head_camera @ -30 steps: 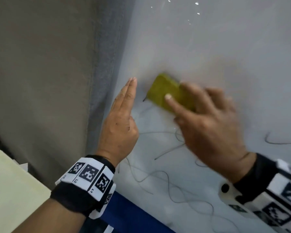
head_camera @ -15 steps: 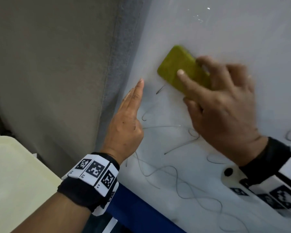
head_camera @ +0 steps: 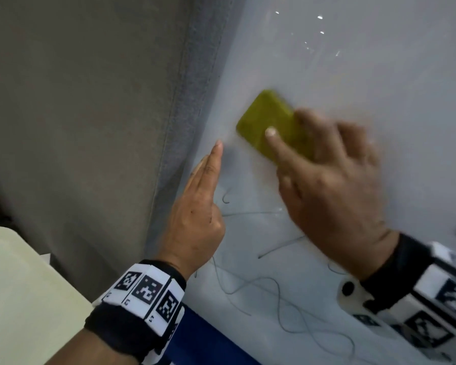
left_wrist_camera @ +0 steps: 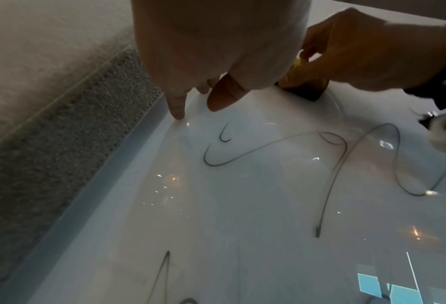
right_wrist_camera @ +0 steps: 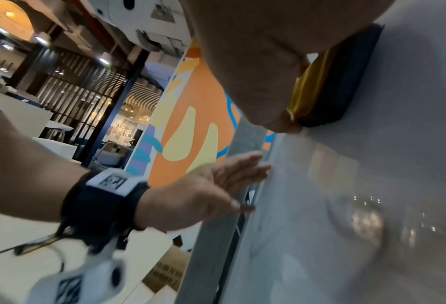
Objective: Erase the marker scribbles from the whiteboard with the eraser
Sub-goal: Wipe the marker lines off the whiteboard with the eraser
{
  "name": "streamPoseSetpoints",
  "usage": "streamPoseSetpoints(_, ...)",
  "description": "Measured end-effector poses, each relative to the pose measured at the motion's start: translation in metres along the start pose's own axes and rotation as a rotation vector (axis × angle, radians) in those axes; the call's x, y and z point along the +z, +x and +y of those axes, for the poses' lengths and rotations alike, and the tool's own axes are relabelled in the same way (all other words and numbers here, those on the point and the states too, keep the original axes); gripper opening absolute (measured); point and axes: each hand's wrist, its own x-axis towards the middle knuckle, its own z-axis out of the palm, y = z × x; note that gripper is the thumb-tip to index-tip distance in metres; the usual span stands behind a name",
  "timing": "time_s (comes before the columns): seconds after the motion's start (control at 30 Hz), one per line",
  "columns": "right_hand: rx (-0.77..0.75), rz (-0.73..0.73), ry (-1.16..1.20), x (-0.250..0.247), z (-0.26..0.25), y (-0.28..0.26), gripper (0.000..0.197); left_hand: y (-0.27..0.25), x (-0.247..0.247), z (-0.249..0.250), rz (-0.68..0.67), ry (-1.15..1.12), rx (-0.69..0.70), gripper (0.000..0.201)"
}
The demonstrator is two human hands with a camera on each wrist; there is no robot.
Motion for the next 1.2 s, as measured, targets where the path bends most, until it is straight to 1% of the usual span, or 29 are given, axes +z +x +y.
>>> streamPoseSetpoints(0.03, -0.049, -0.046, 0.005, 0.007, -0.010, -0.014, 0.048, 0.000, 0.001, 0.000, 0.001, -0.004, 0.001, 0.086)
streamPoseSetpoints(0.1, -0.179, -0.195, 0.016, 0.020, -0.028, -0.047, 0.056, -0.001, 0.001, 0.000, 0.001, -0.014, -0.003, 0.085)
streamPoseSetpoints(0.13, -0.238, -0.270, 0.016, 0.022, -0.031, -0.057, 0.060, -0.001, 0.001, 0.000, 0.005, -0.015, -0.004, 0.084)
streamPoseSetpoints(0.17, -0.274, -0.305, 0.025, 0.021, -0.029, -0.059, 0.061, -0.001, 0.001, 0.000, 0.010, -0.017, -0.002, 0.083)
streamPoseSetpoints(0.2, -0.277, -0.297, 0.035, 0.019, -0.025, -0.054, 0.060, -0.001, 0.001, -0.001, 0.014, -0.023, 0.001, 0.083)
streamPoseSetpoints(0.23, -0.244, -0.255, 0.042, 0.016, -0.020, -0.045, 0.056, -0.001, 0.000, -0.001, 0.014, -0.032, 0.004, 0.083)
streamPoseSetpoints(0.3, -0.137, -0.129, 0.037, 0.009, -0.010, -0.022, 0.048, -0.004, -0.001, -0.006, 0.017, -0.056, -0.002, 0.086)
streamPoseSetpoints(0.37, -0.058, -0.077, 0.041, 0.009, -0.008, -0.014, 0.045, -0.009, 0.000, -0.011, 0.019, -0.075, -0.029, 0.089)
streamPoseSetpoints(0.43, -0.090, -0.102, 0.031, 0.019, -0.023, -0.028, 0.047, -0.017, 0.001, -0.018, 0.011, -0.080, -0.060, 0.090)
streamPoseSetpoints(0.53, -0.221, -0.271, 0.032, 0.039, -0.051, -0.067, 0.056, -0.028, 0.004, -0.026, -0.020, -0.080, -0.101, 0.092)
streamPoseSetpoints(0.6, -0.262, -0.332, 0.043, 0.044, -0.055, -0.074, 0.058, -0.032, 0.004, -0.030, -0.024, -0.087, -0.104, 0.090)
streamPoseSetpoints(0.67, -0.266, -0.304, 0.053, 0.040, -0.050, -0.064, 0.059, -0.033, 0.005, -0.031, -0.016, -0.096, -0.098, 0.090)
streamPoseSetpoints(0.77, -0.148, -0.157, 0.051, 0.027, -0.033, -0.037, 0.050, -0.034, 0.006, -0.032, 0.003, -0.115, -0.087, 0.092)
streamPoseSetpoints(0.83, -0.092, -0.131, 0.030, 0.027, -0.032, -0.034, 0.047, -0.034, 0.008, -0.036, 0.012, -0.123, -0.078, 0.091)
streamPoseSetpoints(0.87, -0.112, -0.146, 0.024, 0.031, -0.038, -0.040, 0.048, -0.035, 0.009, -0.037, 0.018, -0.124, -0.074, 0.091)
streamPoseSetpoints(0.9, -0.155, -0.187, 0.027, 0.037, -0.047, -0.051, 0.050, -0.035, 0.010, -0.039, 0.022, -0.124, -0.071, 0.090)
streamPoseSetpoints(0.97, -0.261, -0.329, 0.035, 0.049, -0.066, -0.078, 0.055, -0.036, 0.011, -0.040, 0.024, -0.122, -0.076, 0.089)
streamPoseSetpoints(1.03, -0.324, -0.432, 0.033, 0.052, -0.071, -0.089, 0.056, -0.038, 0.013, -0.039, 0.027, -0.117, -0.089, 0.088)
streamPoseSetpoints(1.1, -0.337, -0.385, 0.057, 0.048, -0.063, -0.077, 0.051, -0.039, 0.013, -0.038, 0.029, -0.116, -0.088, 0.088)
streamPoseSetpoints(1.2, -0.244, -0.213, 0.029, 0.038, -0.045, -0.047, 0.045, -0.041, 0.013, -0.038, 0.032, -0.127, -0.096, 0.090)
